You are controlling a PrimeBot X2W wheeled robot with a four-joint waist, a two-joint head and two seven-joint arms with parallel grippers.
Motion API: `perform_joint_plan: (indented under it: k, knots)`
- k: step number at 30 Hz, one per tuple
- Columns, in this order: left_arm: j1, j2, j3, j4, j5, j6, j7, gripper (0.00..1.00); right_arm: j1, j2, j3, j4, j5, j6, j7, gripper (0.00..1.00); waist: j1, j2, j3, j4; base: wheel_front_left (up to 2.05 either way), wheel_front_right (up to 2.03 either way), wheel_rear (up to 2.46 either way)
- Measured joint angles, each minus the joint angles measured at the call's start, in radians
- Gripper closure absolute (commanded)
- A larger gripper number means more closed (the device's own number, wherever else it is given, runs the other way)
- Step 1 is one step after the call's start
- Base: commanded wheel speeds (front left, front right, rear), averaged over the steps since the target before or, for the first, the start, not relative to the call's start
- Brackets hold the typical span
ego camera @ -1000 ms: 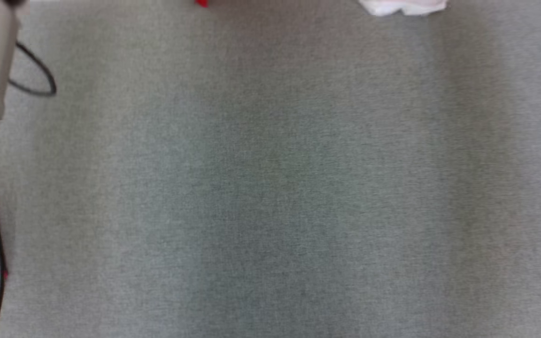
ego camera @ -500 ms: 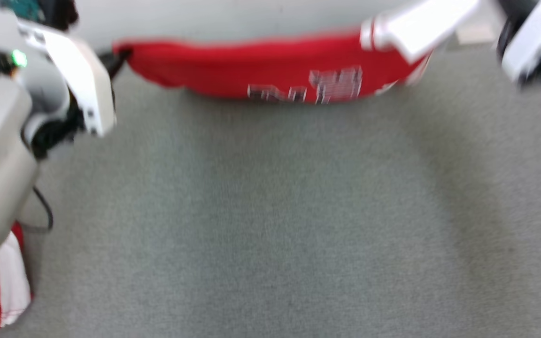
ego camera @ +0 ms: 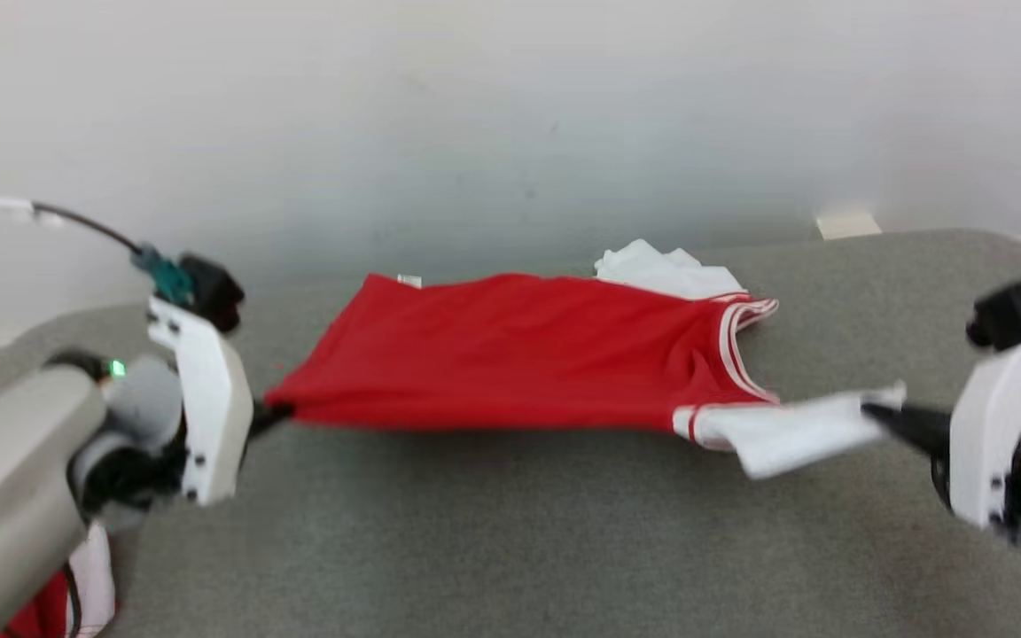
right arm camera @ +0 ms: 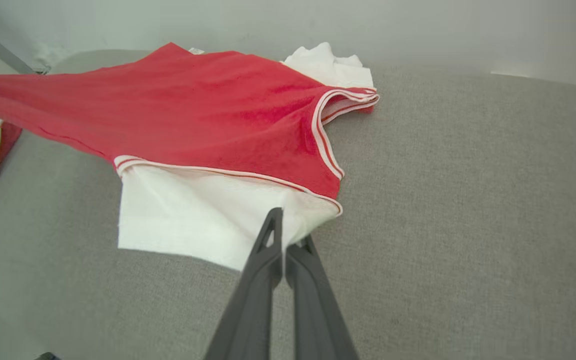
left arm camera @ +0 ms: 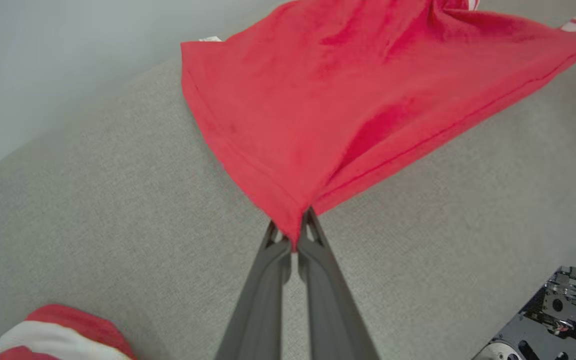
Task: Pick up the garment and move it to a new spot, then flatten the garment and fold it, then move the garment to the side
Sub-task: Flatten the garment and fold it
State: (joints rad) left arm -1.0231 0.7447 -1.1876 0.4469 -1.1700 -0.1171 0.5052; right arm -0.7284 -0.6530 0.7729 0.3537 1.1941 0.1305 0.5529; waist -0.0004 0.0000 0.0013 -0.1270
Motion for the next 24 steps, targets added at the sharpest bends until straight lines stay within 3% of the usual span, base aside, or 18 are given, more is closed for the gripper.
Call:
perform_joint_plan:
  k: [9,16,20,24]
  knots:
    - [0.195,0.141,-0.047,-0.303,-0.099,0.099,0.111,1.00,0.321,-0.179,-0.077,-0.365,0.020,0.000,0.220,1.00,0.0001,0.0000,-0.031,0.014,0.00,0.00,0.00]
    - [0.296,0.246,-0.058,-0.510,-0.177,0.190,0.180,1.00,0.578,-0.293,-0.224,-0.525,0.034,0.000,0.354,1.00,0.0002,0.0001,-0.029,0.035,0.00,0.00,0.00]
    - [0.309,0.277,-0.057,-0.568,-0.193,0.223,0.193,1.00,0.654,-0.292,-0.331,-0.569,0.019,0.000,0.412,1.00,0.0003,0.0000,-0.021,0.042,0.00,0.00,0.00]
    - [0.309,0.276,-0.053,-0.581,-0.209,0.232,0.200,1.00,0.682,-0.233,-0.415,-0.594,-0.017,0.000,0.491,1.00,0.0003,0.0000,-0.009,0.045,0.00,0.00,0.00]
